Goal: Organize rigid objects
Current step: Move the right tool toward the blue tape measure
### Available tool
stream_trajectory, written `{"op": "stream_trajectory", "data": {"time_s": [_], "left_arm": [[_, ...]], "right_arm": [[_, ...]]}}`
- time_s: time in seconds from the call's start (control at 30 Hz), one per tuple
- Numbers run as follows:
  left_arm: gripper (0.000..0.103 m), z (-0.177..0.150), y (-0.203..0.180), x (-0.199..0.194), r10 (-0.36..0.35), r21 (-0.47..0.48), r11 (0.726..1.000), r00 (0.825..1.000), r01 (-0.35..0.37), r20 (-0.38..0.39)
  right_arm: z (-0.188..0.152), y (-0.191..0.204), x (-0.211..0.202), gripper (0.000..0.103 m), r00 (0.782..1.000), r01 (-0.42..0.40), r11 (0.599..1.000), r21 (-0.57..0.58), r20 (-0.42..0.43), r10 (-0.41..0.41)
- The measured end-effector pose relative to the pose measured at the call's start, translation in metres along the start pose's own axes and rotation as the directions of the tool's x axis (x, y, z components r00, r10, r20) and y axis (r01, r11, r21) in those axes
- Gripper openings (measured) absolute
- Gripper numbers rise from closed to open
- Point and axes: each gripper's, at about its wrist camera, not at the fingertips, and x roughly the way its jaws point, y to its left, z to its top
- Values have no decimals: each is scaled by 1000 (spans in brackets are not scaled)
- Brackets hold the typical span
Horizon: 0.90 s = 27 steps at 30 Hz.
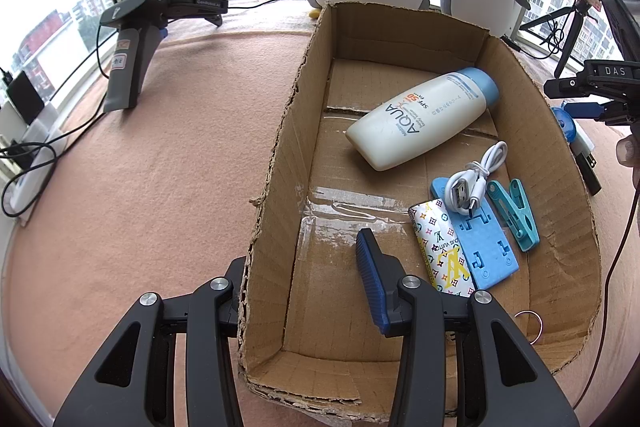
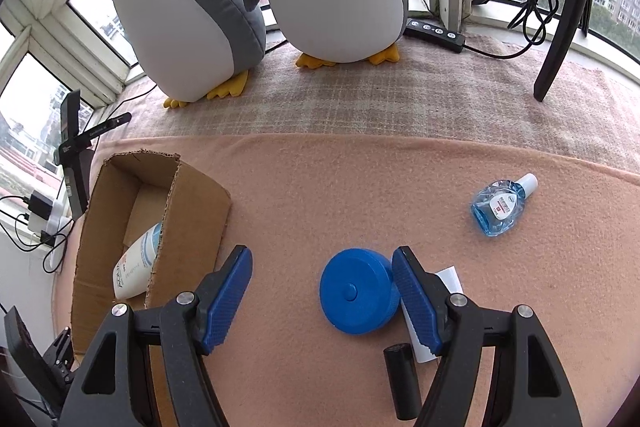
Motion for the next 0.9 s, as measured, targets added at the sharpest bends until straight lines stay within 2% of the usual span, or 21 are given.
{"op": "stream_trajectory", "data": {"time_s": [0.17, 0.47, 0.6, 0.9], "left_arm": [[42, 0, 0, 0, 0, 1, 1000, 1000, 0, 0], [42, 0, 0, 0, 0, 0, 1000, 1000, 0, 0], [42, 0, 0, 0, 0, 0, 1000, 1000, 0, 0], [42, 0, 0, 0, 0, 0, 1000, 1000, 0, 0]], "right_arm": [[-3, 3, 9, 69, 999, -18, 1000, -6, -31, 18], [3, 2, 8, 69, 1000, 13, 1000, -2, -13, -13], [7, -1, 15, 69, 999, 17, 1000, -3, -43, -17], [-3, 10, 20, 69, 994, -46, 999, -15, -95, 45]]}}
